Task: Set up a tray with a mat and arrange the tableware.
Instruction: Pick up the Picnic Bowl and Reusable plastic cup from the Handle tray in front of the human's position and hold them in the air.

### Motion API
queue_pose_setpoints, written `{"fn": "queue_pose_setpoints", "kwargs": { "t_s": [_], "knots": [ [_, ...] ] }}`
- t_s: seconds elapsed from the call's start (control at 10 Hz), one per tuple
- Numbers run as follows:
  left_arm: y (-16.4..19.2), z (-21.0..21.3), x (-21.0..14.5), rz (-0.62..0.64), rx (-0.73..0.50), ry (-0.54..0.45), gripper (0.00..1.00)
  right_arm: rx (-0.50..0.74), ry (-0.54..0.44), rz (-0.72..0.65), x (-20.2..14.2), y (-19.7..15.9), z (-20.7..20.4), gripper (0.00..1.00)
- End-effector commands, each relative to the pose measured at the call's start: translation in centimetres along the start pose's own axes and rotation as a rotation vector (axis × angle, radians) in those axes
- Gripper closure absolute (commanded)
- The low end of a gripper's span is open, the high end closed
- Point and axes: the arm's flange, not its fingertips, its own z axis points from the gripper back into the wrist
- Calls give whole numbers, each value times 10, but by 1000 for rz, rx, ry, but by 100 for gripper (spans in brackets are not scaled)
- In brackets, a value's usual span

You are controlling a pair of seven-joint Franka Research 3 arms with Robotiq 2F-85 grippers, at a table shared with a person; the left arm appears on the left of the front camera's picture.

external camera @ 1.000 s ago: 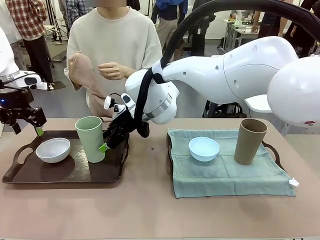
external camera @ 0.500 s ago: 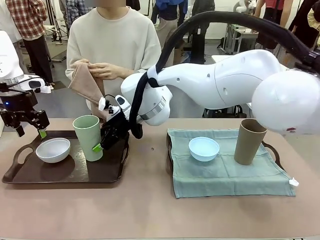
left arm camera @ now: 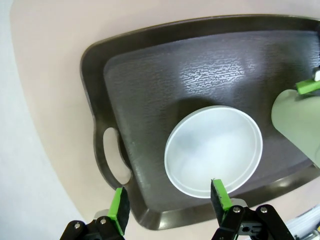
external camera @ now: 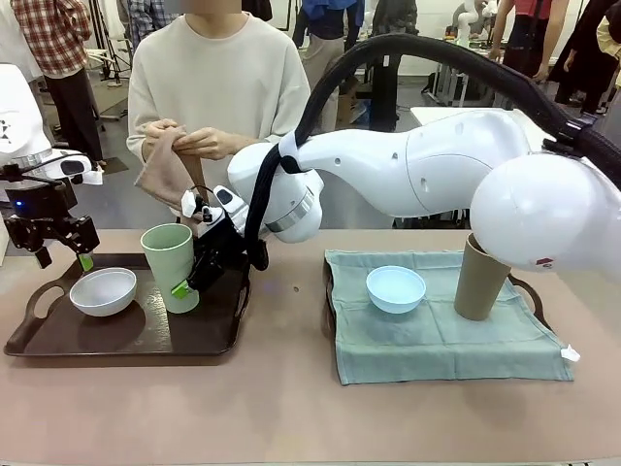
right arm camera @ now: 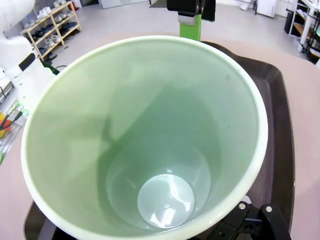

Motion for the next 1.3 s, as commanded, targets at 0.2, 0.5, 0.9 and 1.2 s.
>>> {"fn": "queue_pose_setpoints", "kwargs": {
  "t_s": [0.2, 0.5, 0.9, 1.2],
  "knots": [
    [-2, -15, 0, -16, -43, 16, 14, 15, 16, -16, 5, -18, -5, 0],
    [-3, -31, -2, -2, -52, 39, 14, 23, 14, -8, 3, -19, -4, 0],
    [-9, -51, 4, 7, -33, 55, 14, 31, 11, 8, 0, -18, -3, 0],
    [-4, -57, 9, 24, -14, 30, 39, 50, 30, 33, -2, -17, -3, 59]
  ]
}}
